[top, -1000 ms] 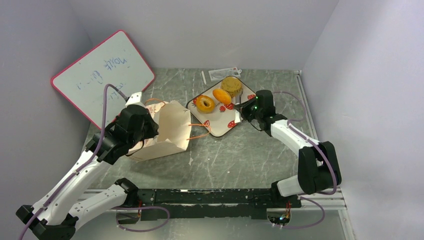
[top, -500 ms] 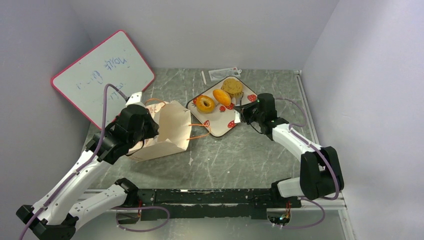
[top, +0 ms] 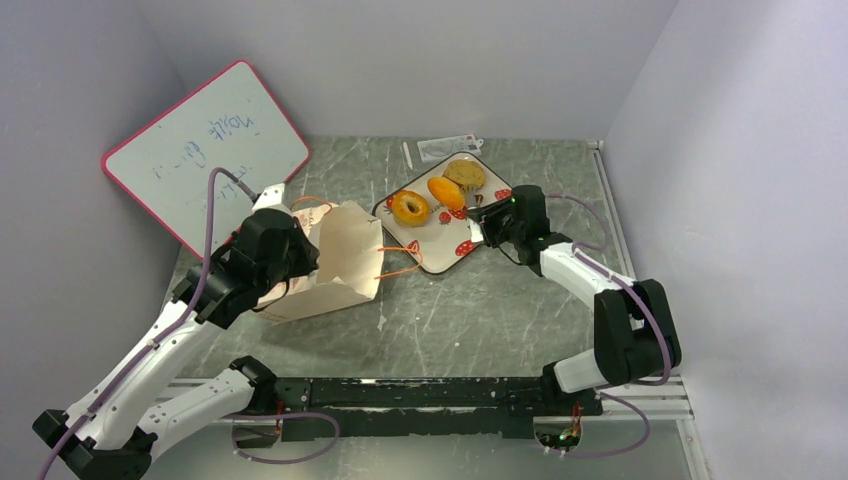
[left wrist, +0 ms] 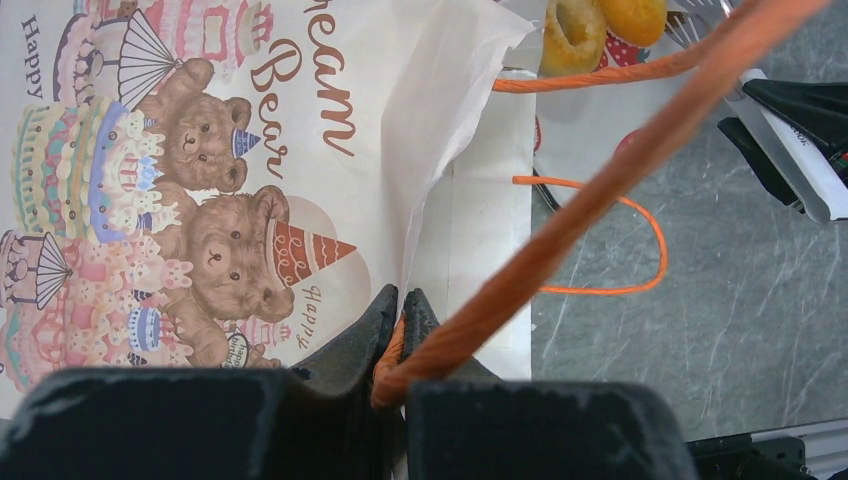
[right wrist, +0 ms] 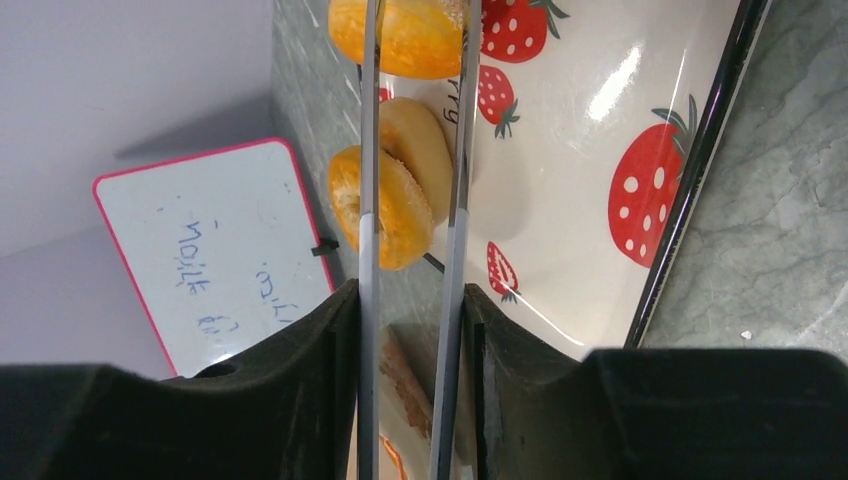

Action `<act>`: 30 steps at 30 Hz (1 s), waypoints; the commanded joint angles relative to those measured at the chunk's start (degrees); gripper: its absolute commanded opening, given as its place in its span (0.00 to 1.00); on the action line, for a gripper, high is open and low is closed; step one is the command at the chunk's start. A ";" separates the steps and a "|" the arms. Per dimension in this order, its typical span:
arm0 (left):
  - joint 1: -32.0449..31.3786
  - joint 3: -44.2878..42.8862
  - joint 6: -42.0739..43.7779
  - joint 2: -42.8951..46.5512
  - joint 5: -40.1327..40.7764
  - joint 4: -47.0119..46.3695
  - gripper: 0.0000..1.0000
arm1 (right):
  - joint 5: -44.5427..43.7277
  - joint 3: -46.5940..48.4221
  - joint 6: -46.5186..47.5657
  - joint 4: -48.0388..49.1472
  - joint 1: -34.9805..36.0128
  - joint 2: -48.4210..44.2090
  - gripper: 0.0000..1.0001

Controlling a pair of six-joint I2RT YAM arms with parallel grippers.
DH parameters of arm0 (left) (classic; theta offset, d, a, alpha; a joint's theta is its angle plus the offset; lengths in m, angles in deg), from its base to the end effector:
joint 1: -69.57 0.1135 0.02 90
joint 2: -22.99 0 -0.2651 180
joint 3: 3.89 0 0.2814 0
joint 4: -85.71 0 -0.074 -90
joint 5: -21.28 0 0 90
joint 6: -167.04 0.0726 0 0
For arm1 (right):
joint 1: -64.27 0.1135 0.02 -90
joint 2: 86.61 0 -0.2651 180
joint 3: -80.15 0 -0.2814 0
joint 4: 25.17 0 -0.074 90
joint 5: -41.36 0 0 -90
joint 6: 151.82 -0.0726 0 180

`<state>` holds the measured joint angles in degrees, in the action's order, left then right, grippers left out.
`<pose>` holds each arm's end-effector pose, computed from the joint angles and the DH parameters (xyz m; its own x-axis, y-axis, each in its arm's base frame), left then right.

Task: Take the fake bread out of the paper bag
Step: Place the fake bread in the container.

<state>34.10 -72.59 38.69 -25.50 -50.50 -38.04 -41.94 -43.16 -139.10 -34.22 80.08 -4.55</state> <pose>0.1956 -0.1115 0.3251 -0.5900 -0.3033 -0.7483 -0.0265 0.9336 -0.3574 0.3423 0.1057 0.1729 -0.4740 0.8727 -0.1173 0.4506 0.3549 0.8192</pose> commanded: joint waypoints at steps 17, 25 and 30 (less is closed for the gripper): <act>0.44 2.96 0.08 -0.15 -3.16 -3.26 0.07 | -3.08 0.91 7.99 -7.65 -0.61 -10.70 0.44; 0.46 4.07 1.56 -0.88 -5.77 -3.69 0.07 | -1.41 3.05 17.78 -18.35 -0.31 -19.04 0.44; 0.48 4.16 1.72 -1.31 -5.82 -2.85 0.07 | 1.01 5.47 28.42 -27.36 2.00 -23.56 0.42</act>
<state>34.21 -68.96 39.34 -26.59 -54.98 -40.18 -43.30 -40.97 -121.05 -54.00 80.61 -24.28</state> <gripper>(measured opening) 0.077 0.431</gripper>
